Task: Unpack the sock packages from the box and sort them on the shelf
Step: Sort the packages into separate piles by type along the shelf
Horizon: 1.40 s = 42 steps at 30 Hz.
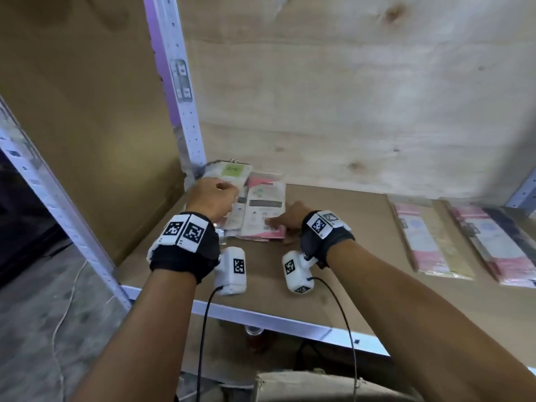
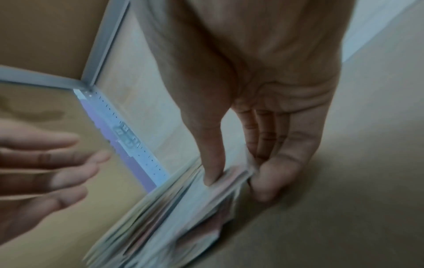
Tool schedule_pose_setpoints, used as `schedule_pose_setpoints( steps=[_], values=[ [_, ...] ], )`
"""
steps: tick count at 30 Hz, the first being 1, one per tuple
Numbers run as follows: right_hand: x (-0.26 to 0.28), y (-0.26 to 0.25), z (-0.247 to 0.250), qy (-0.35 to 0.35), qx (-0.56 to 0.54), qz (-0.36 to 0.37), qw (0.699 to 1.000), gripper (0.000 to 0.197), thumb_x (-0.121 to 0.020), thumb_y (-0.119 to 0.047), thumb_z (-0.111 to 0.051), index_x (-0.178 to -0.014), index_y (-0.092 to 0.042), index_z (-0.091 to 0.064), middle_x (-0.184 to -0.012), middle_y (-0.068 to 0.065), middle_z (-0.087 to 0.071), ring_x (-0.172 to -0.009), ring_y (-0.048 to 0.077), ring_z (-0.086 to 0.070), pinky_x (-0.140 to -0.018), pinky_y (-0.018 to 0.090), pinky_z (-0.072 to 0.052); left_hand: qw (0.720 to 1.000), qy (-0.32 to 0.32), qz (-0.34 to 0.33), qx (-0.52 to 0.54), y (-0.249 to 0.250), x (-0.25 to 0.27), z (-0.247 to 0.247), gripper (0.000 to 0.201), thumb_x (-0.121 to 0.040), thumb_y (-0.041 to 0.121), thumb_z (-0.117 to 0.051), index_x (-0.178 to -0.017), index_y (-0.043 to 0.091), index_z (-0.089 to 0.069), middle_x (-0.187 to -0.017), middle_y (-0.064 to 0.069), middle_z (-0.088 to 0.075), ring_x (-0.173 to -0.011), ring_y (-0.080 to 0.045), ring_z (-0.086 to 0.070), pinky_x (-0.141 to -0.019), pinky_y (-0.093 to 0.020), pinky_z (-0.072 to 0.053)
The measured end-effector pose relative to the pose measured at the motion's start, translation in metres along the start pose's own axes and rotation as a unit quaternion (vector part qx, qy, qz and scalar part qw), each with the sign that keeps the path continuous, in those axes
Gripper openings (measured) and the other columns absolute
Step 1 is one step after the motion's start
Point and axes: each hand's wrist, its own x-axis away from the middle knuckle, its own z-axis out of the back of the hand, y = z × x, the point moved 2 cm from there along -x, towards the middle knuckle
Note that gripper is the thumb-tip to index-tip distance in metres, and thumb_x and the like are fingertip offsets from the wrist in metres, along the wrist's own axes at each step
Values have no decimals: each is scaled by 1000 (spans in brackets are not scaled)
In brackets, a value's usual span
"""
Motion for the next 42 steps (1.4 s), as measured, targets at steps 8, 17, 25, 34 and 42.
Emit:
schedule_pose_setpoints(
  steps=[8, 17, 25, 34, 42],
  values=[
    [91, 36, 72, 117, -63, 195, 972, 13, -89, -4, -69, -95, -5, -58, -92, 13, -60, -80, 22, -57, -67, 31, -44, 957, -185, 114, 190, 26, 32, -62, 43, -82, 50, -74, -112, 23, -59, -123, -11, -59, -83, -27, -76, -80, -37, -62],
    [182, 112, 123, 92, 156, 216, 959, 47, -73, -55, -78, -115, -42, -61, -117, -9, -52, -111, 3, -47, -91, 18, -37, 909, -213, 137, 332, 55, 68, -153, 14, -98, 14, -59, -111, 8, -60, -110, -17, -67, -90, -24, -68, -77, -35, -60],
    [178, 158, 165, 247, 118, 21, 962, 37, -100, -53, -44, -117, -24, -59, -107, -3, -68, -84, 9, -62, -63, 21, -43, 876, -334, 108, 329, 59, 91, -209, 21, -96, 13, -63, -116, 10, -62, -99, -9, -75, -85, -18, -74, -66, -28, -62],
    [172, 184, 180, 294, 150, -33, 944, 20, -103, -27, -42, -102, -16, -59, -93, 2, -60, -81, 20, -58, -65, 27, -44, 907, -286, 71, 299, 64, 83, -230, 29, -95, 45, -59, -103, 19, -67, -84, -4, -79, -78, -18, -77, -61, -26, -61],
    [169, 183, 185, 277, 151, 0, 949, 47, -102, -51, -37, -74, -18, -56, -79, 1, -64, -71, 17, -62, -64, 29, -48, 977, -188, -101, 5, 64, 54, -213, 55, -94, 64, -46, -70, 20, -68, -54, 6, -69, -47, -9, -60, -51, -25, -43]
  ],
)
